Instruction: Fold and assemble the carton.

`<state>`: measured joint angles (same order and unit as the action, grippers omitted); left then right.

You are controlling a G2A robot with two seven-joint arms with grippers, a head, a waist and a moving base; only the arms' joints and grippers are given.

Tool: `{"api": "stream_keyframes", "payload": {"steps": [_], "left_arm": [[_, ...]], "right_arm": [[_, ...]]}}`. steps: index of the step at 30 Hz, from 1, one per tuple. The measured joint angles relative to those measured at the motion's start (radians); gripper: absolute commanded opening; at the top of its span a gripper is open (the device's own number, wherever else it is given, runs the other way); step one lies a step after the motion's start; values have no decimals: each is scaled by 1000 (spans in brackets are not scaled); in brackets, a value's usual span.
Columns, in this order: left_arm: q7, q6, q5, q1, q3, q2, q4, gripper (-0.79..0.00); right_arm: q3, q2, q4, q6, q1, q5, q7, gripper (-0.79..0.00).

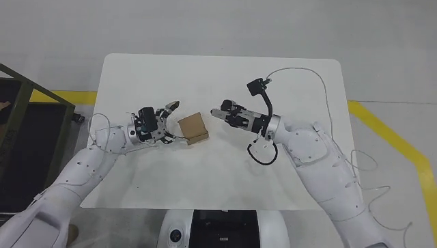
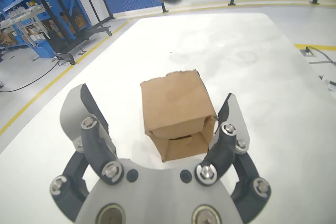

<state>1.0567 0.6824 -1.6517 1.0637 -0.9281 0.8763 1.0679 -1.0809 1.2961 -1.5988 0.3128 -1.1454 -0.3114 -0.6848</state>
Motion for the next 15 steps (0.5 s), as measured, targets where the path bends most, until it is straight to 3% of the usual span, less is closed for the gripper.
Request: {"api": "stream_keyframes", "payload": {"steps": [5,9,15], "left_arm": [[-7,18,59,35,-105,-32,21,0],[-63,10,81,80,-196,-60,48,0],[-165,19,197,134,-299,-78,91,0]], "right_arm": [[-32,-7,-6,17,-11,-72,78,0],[-73,-17,-32,28,-34,-157,153,0],[-130,-29,-63,52,-76,-239,241,0]]}}
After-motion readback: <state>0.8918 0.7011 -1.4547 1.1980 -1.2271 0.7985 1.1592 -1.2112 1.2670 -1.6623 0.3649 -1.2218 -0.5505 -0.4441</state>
